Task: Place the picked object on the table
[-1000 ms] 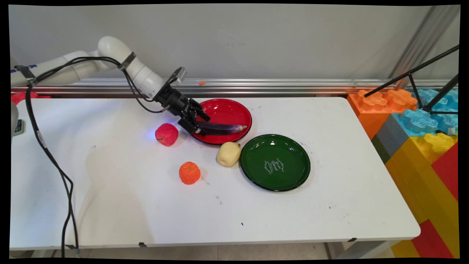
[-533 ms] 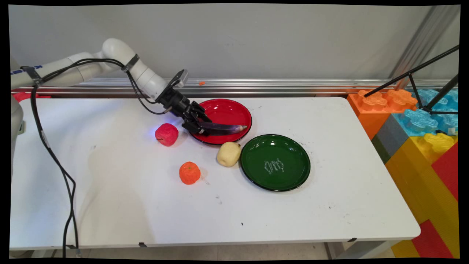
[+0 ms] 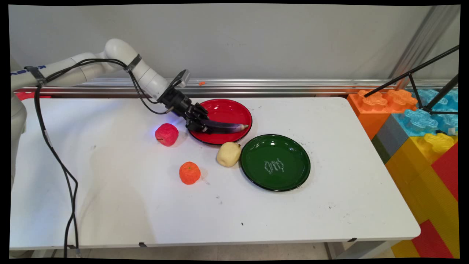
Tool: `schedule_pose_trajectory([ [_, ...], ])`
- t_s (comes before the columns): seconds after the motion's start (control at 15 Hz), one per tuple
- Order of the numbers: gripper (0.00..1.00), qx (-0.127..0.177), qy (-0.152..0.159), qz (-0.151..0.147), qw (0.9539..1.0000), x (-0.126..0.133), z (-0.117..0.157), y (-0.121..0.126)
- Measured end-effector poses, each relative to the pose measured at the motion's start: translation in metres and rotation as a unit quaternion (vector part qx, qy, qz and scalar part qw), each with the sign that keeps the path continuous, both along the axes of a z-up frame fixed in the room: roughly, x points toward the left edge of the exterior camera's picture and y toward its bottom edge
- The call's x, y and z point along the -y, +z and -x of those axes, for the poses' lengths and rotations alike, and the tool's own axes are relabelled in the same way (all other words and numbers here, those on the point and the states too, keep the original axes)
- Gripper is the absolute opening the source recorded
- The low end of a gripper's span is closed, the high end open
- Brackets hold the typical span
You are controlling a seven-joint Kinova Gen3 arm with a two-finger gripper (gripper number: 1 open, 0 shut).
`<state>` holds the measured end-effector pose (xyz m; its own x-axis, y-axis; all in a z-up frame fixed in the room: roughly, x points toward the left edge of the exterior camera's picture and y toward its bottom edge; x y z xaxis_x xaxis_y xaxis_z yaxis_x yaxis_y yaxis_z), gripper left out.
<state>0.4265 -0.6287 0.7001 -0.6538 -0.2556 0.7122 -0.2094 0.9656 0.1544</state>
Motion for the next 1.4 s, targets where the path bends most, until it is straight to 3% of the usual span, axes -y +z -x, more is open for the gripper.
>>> schedule_pose_trajectory([
  [0.53,0.0,-0.033,0.006,-0.006,0.9994,-0.009,0.001,0.022],
  [1.4,0.0,-0.096,-0.065,-0.029,0.9928,-0.083,-0.025,0.065],
])
